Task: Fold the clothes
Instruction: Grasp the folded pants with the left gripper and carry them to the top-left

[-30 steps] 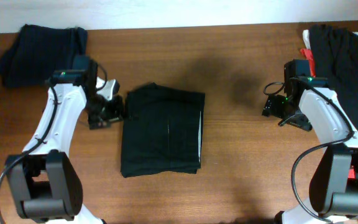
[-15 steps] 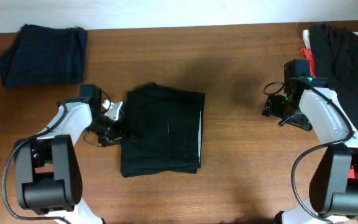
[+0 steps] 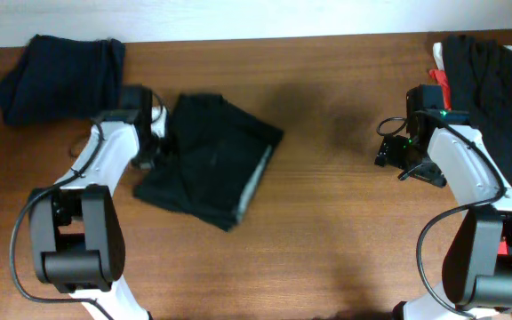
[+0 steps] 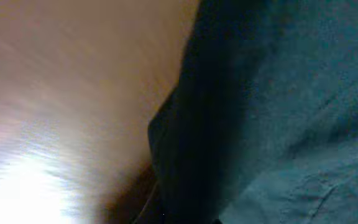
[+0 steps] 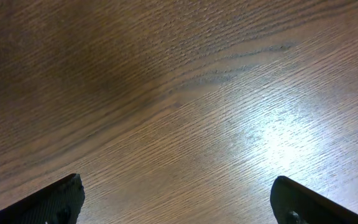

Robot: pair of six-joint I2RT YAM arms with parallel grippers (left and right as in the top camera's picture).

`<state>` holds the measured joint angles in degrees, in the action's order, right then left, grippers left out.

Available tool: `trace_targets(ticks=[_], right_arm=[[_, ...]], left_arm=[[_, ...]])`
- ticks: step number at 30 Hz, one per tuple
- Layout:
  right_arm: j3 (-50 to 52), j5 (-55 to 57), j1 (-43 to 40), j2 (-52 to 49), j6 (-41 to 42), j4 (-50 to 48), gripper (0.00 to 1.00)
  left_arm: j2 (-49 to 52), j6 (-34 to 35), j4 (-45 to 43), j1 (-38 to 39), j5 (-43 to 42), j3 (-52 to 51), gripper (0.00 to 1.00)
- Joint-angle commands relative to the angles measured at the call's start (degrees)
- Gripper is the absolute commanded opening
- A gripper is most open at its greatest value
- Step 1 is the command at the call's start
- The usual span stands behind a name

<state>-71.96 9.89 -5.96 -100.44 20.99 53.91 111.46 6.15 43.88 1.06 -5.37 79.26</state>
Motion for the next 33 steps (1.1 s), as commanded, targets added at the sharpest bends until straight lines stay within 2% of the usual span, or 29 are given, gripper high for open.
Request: trace_targets(ticks=[1, 7, 12, 19, 33], right_arm=[[-0.7, 0.9, -0.2, 0.8, 0.5, 0.0, 0.99], [-0.7, 0.9, -0.2, 0.8, 0.5, 0.0, 0.99], [-0.7, 0.9, -0.2, 0.8, 0.5, 0.0, 0.99], [-0.7, 0.9, -0.2, 0.8, 0.5, 0.0, 0.99], [-0.7, 0.9, -0.2, 0.8, 0.5, 0.0, 0.99]], left_arm=[[0.2, 1.1, -1.6, -1.0, 17.5, 9.7, 0.01], [0.2, 1.1, -10.1, -5.7, 20.2, 15.4, 0.01], [0.2, 1.1, -19.1, -10.6, 20.2, 15.5, 0.01], [0.2, -0.6, -29.7, -13.6, 20.2, 15.5, 0.01], [6.8, -0.9, -40.2, -19.4, 22.3, 15.5, 0.02]])
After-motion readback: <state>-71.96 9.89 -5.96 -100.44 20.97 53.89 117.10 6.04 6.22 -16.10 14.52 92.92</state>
